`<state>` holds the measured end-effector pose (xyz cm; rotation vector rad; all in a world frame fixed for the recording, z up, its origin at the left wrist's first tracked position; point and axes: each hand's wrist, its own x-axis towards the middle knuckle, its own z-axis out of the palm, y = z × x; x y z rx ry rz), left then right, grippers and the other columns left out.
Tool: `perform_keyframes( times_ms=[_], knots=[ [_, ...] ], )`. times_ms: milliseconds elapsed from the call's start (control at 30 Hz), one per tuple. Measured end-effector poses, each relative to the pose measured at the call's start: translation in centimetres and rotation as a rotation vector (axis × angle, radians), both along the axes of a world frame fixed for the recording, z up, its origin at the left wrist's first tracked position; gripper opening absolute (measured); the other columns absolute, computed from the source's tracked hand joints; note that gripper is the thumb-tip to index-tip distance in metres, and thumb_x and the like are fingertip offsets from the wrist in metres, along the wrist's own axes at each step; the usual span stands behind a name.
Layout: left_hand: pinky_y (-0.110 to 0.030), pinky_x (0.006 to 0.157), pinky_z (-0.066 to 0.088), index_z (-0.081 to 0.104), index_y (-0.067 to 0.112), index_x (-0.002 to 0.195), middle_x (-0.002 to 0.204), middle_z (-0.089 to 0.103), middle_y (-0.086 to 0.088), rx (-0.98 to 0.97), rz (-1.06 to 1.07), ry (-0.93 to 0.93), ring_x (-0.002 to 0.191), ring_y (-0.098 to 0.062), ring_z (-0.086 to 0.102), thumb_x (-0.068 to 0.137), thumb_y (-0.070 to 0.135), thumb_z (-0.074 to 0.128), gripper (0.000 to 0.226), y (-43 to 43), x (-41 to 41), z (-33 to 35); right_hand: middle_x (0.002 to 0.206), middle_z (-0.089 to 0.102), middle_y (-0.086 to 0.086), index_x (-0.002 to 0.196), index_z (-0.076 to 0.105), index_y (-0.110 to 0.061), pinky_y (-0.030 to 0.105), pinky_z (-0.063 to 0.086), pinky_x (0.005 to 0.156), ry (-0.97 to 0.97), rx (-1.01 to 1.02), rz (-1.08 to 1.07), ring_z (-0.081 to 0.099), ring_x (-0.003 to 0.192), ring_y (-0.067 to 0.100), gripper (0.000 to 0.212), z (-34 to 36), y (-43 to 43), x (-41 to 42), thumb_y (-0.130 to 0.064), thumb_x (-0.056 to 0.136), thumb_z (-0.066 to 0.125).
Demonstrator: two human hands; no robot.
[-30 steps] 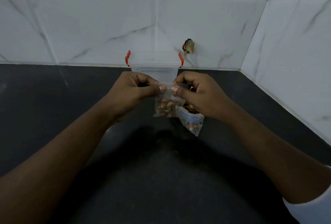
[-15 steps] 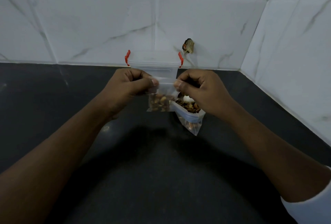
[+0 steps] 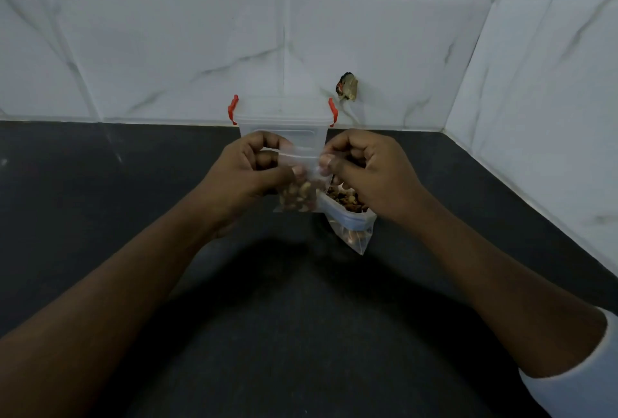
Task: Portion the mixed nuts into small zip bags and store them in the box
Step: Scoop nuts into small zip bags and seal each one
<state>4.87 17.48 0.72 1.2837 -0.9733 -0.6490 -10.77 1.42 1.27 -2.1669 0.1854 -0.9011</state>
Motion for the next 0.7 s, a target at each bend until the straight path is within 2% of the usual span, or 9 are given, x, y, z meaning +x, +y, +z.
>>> perform_keyframes(
  times_ms=[100, 167, 267, 300, 367, 400, 500, 633, 700],
  knots=[
    [-0.035, 0.071, 0.061, 0.059, 0.007, 0.121, 0.100, 0.075, -0.013, 0.008, 0.146, 0.041, 0.089, -0.026, 0.075, 0.090, -0.007, 0.066, 0.035, 0.2, 0.6, 0.6, 0.089, 0.077, 0.000, 0.130, 0.062, -0.018, 0.029, 0.058, 0.074, 0.012, 0.029, -0.013, 0.071, 0.076, 0.010, 0.029, -0.1, 0.1, 0.0, -0.017, 0.102, 0.063],
    [-0.033, 0.061, 0.061, 0.056, 0.007, 0.126, 0.096, 0.073, -0.013, 0.014, 0.252, 0.123, 0.076, -0.023, 0.075, 0.091, -0.009, 0.062, 0.039, 0.4, 1.6, 1.2, 0.094, 0.076, -0.004, 0.145, 0.050, -0.025, 0.027, 0.057, 0.081, 0.053, -0.068, -0.034, 0.072, 0.084, 0.010, 0.047, -0.3, 0.1, -0.1, -0.017, 0.101, 0.064],
    [-0.031, 0.044, 0.054, 0.051, 0.006, 0.131, 0.094, 0.069, -0.020, 0.031, 0.395, 0.197, 0.060, -0.022, 0.073, 0.095, -0.008, 0.056, 0.040, 0.9, 3.9, 1.2, 0.093, 0.076, -0.005, 0.155, 0.037, -0.027, 0.021, 0.054, 0.083, 0.098, -0.171, -0.020, 0.071, 0.088, 0.009, 0.063, -0.4, 0.3, -0.3, -0.014, 0.100, 0.064],
    [-0.034, 0.043, 0.054, 0.049, 0.006, 0.132, 0.095, 0.068, -0.021, 0.052, 0.451, 0.188, 0.058, -0.022, 0.072, 0.095, -0.007, 0.056, 0.040, 1.1, 4.8, 1.0, 0.092, 0.075, -0.005, 0.156, 0.035, -0.027, 0.021, 0.054, 0.083, 0.105, -0.183, -0.013, 0.071, 0.087, 0.009, 0.065, -0.5, 0.4, -0.2, -0.014, 0.100, 0.064],
    [-0.043, 0.056, 0.061, 0.049, 0.010, 0.131, 0.103, 0.068, -0.020, 0.148, 0.559, 0.123, 0.068, -0.024, 0.074, 0.097, -0.003, 0.059, 0.038, 1.3, 6.3, 0.3, 0.091, 0.076, -0.005, 0.157, 0.034, -0.027, 0.026, 0.055, 0.081, 0.117, -0.205, -0.009, 0.071, 0.084, 0.011, 0.065, -0.5, 0.3, -0.2, -0.015, 0.100, 0.063],
    [-0.043, 0.061, 0.062, 0.048, 0.012, 0.132, 0.107, 0.067, -0.019, 0.208, 0.595, 0.096, 0.076, -0.025, 0.074, 0.097, -0.001, 0.061, 0.040, 1.5, 7.0, 0.0, 0.090, 0.076, -0.005, 0.157, 0.035, -0.027, 0.030, 0.055, 0.080, 0.122, -0.217, -0.010, 0.071, 0.082, 0.013, 0.064, -0.4, 0.2, -0.3, -0.016, 0.101, 0.063],
    [-0.034, 0.063, 0.060, 0.044, 0.018, 0.142, 0.122, 0.059, -0.012, 0.377, 0.658, -0.001, 0.093, -0.024, 0.068, 0.095, 0.008, 0.069, 0.055, 1.8, 8.4, -1.0, 0.086, 0.076, -0.004, 0.155, 0.038, -0.024, 0.036, 0.053, 0.076, 0.129, -0.239, -0.009, 0.071, 0.078, 0.017, 0.059, -0.3, 0.2, -0.4, -0.017, 0.102, 0.062],
    [-0.045, 0.097, 0.054, 0.038, 0.018, 0.149, 0.138, 0.053, -0.016, 0.519, 0.692, -0.413, 0.120, -0.030, 0.058, 0.092, 0.016, 0.072, 0.067, 2.0, 9.5, -2.1, 0.084, 0.075, -0.003, 0.152, 0.044, -0.024, 0.036, 0.052, 0.074, 0.133, -0.251, -0.015, 0.070, 0.075, 0.016, 0.054, -0.3, 0.2, -0.4, -0.017, 0.101, 0.062],
    [-0.046, 0.105, 0.048, 0.036, 0.017, 0.151, 0.143, 0.051, -0.015, 0.530, 0.704, -0.531, 0.130, -0.031, 0.053, 0.092, 0.018, 0.073, 0.070, 1.8, 9.8, -2.2, 0.084, 0.075, -0.004, 0.151, 0.045, -0.024, 0.035, 0.052, 0.073, 0.139, -0.260, -0.012, 0.070, 0.075, 0.015, 0.053, -0.3, 0.0, -0.5, -0.018, 0.101, 0.061]
  ],
)
